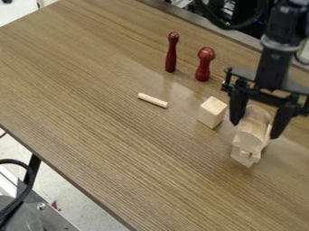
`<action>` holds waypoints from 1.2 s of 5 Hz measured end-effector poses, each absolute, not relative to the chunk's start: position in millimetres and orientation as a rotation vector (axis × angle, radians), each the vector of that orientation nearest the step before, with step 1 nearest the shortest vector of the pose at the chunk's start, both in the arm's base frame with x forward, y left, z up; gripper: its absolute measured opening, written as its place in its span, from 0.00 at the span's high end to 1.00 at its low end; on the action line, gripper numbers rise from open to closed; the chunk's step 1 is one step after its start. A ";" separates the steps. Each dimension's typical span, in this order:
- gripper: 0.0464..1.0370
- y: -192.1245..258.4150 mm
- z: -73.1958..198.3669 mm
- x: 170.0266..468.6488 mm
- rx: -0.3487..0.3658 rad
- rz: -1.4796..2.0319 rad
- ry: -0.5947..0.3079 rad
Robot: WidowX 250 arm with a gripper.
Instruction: Move the block to the table
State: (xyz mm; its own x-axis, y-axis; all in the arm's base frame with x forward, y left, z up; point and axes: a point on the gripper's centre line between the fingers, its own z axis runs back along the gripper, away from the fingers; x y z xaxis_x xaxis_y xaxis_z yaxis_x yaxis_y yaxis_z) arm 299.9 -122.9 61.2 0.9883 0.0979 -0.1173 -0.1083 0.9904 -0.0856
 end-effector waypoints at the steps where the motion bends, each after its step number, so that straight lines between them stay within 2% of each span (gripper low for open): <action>1: 0.43 -120.2 56.7 301.1 -0.072 0.097 0.114; 3: 0.43 -111.4 68.6 308.9 -0.095 0.076 0.104; 4: 0.43 -103.3 95.6 335.1 -0.129 0.065 0.044; 6: 0.43 -94.2 84.8 381.9 -0.110 0.010 0.066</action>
State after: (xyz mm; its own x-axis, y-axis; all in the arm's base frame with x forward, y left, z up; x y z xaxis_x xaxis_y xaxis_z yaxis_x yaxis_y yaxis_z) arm 381.9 -94.2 84.8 0.9978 0.0059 -0.0659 -0.0132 0.9939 -0.1096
